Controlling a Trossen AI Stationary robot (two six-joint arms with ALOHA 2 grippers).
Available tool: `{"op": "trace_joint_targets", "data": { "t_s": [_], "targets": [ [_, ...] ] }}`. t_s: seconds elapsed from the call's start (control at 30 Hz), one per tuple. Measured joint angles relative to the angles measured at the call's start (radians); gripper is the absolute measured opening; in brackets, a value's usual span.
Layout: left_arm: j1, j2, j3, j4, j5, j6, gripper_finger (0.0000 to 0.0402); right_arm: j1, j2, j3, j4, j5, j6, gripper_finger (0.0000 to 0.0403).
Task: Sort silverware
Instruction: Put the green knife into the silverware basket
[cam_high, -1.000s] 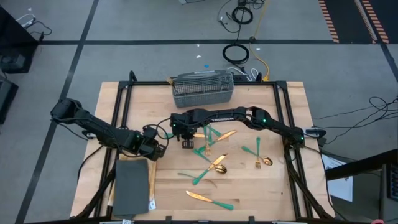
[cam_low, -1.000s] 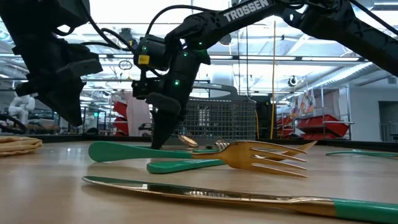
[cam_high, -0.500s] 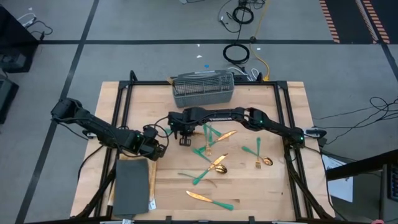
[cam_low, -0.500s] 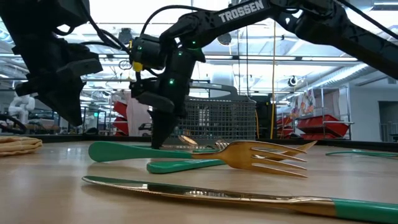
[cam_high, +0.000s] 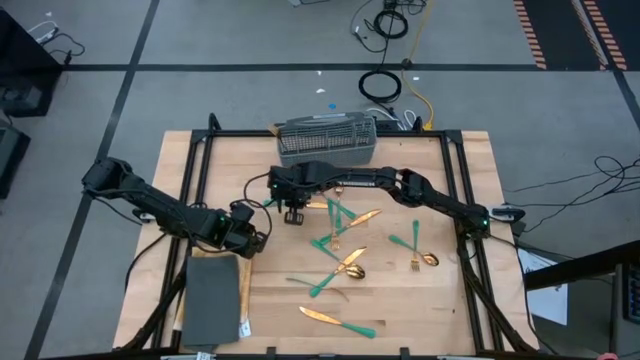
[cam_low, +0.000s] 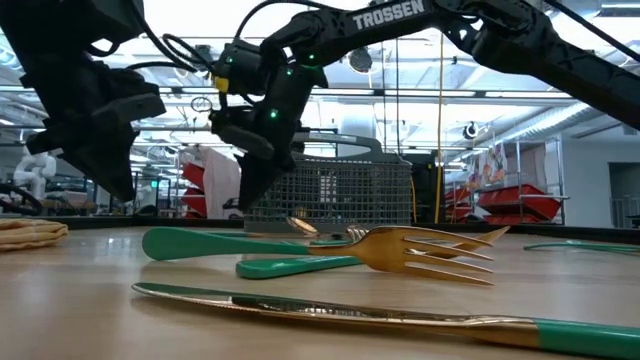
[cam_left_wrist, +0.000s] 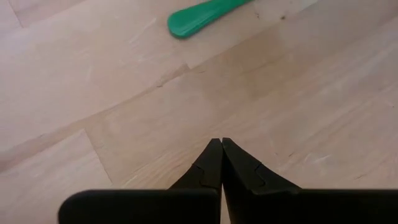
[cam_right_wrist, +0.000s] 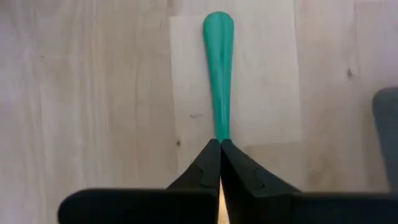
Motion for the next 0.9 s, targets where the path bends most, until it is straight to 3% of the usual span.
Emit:
{"op": "trace_joint_targets", "data": {
  "t_s": [0.2,0.5,0.9],
  "targets": [
    [0.000,0.000,0.000,0.000,-0.006,0.000,0.0006,-0.032,-0.004,0.002,-0.023,-0.084,-0.127,0.0056],
    [0.000,0.000,0.000,0.001,-0.005,-0.002,0.0006,-0.034,0.005,0.002,0.025,-0.078,-0.150,0.0180],
    [0.000,0.000,0.000,0.000,-0.004,-0.009,0.0006,-0.029,0.069,0.004,0.033,-0.034,-0.167,0.0182]
  ]
}}
